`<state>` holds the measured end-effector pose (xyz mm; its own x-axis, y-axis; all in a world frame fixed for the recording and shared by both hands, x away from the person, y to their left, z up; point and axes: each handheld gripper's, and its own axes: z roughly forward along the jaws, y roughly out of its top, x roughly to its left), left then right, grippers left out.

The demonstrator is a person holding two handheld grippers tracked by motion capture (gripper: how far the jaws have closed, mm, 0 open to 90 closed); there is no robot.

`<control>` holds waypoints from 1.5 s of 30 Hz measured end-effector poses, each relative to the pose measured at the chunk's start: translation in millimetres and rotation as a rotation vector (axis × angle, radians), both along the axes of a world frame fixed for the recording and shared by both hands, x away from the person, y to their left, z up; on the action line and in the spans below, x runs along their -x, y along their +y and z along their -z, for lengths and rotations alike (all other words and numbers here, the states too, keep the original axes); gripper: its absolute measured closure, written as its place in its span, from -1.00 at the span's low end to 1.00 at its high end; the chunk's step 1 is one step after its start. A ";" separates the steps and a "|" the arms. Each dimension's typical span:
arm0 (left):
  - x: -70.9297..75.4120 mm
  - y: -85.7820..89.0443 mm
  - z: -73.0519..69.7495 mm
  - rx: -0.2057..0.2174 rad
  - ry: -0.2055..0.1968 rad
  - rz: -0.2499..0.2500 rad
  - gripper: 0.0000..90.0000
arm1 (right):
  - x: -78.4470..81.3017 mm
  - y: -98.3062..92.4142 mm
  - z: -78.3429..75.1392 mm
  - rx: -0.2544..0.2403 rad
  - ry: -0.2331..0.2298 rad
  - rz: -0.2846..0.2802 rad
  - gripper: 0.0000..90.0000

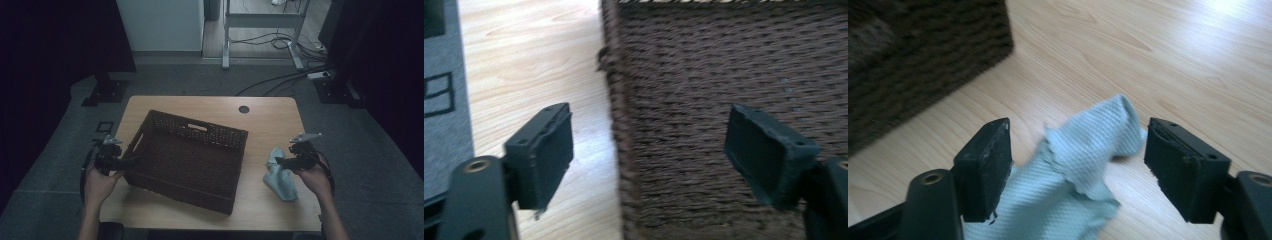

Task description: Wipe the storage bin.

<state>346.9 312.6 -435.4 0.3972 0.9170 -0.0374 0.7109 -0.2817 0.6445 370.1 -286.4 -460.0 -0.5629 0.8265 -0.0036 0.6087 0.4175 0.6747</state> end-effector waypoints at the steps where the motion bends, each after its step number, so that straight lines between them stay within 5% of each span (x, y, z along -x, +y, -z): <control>1: 1.3 -0.4 -2.3 0.008 -0.001 0.010 -0.62 | 0.2 2.1 -0.2 -0.005 -0.002 -0.008 -0.46; 8: 12.5 1.8 -16.1 0.031 -0.016 0.071 -0.79 | 0.9 22.1 0.7 -0.023 -0.013 -0.049 -0.64; 16: 24.5 10.4 -17.8 -0.001 0.005 0.131 -0.88 | 9.8 42.9 5.1 -0.043 -0.021 -0.104 -0.69; 28: 42.6 28.7 -2.6 0.056 0.039 0.220 -0.67 | 48.9 72.3 7.4 -0.056 -0.029 -0.204 -0.69; 34: 46.0 25.7 6.0 0.031 0.042 0.241 -0.53 | 69.3 80.3 8.7 -0.081 -0.030 -0.231 -0.71; 39: 48.7 19.5 12.6 -0.047 0.024 0.225 -0.38 | 85.6 84.8 9.3 -0.083 -0.021 -0.261 -0.71; 45: 51.8 18.5 12.4 -0.043 0.013 0.219 -0.18 | 103.1 86.2 13.1 -0.099 -0.003 -0.286 -0.71</control>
